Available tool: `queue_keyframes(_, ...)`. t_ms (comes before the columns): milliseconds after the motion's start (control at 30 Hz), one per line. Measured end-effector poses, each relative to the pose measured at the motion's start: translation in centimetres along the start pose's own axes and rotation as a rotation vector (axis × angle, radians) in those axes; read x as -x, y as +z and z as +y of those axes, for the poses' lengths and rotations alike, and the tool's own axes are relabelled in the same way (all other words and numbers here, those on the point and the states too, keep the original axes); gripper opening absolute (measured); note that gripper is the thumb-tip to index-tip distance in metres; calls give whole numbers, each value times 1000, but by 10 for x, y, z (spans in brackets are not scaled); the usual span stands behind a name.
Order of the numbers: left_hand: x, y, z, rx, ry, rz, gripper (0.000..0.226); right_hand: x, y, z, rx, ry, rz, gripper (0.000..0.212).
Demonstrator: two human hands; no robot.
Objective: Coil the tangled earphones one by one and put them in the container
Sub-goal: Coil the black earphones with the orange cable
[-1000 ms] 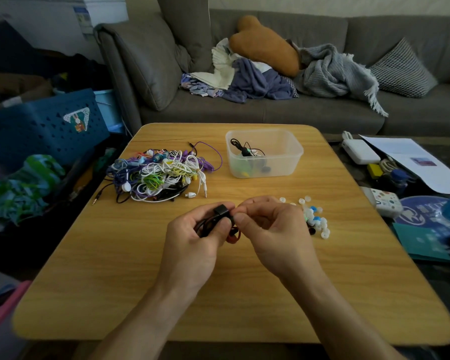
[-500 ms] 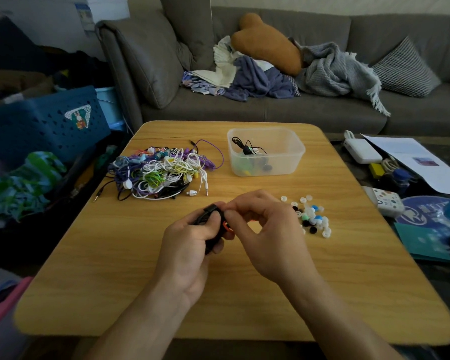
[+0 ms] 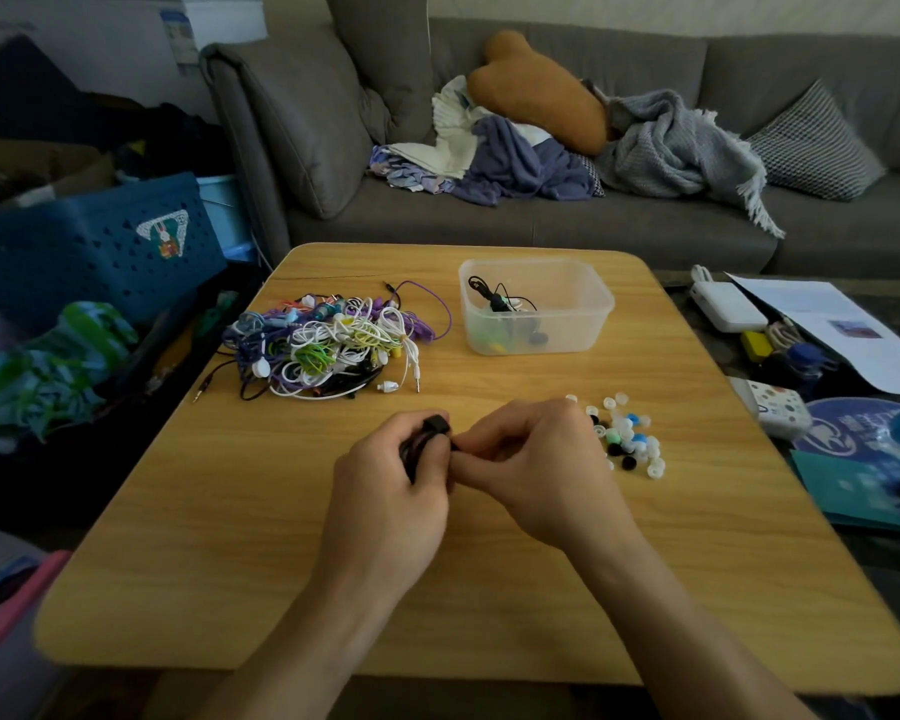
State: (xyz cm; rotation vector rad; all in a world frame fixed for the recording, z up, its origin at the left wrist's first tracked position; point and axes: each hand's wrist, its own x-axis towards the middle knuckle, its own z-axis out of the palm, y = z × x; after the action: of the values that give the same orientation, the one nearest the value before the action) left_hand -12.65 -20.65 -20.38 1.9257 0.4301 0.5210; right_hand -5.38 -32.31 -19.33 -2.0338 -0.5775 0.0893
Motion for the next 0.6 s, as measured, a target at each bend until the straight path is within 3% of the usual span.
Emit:
queue_keyframes(133, 1, 4, 0, -60, 41, 4, 24, 1, -3, 3, -102, 29, -22, 12)
queue_keyframes(233, -2, 3, 2, 26, 21, 19, 18, 1, -4, 2, -103, -14, -4, 12)
queue_keyframes(467, -11, 3, 7, 449, -265, -110, 17, 2, -7, 4, -117, -76, -5, 19)
queue_keyframes(600, -12, 2, 7, 509, -313, -156, 17, 0, -10, 10, -71, -107, -35, 13)
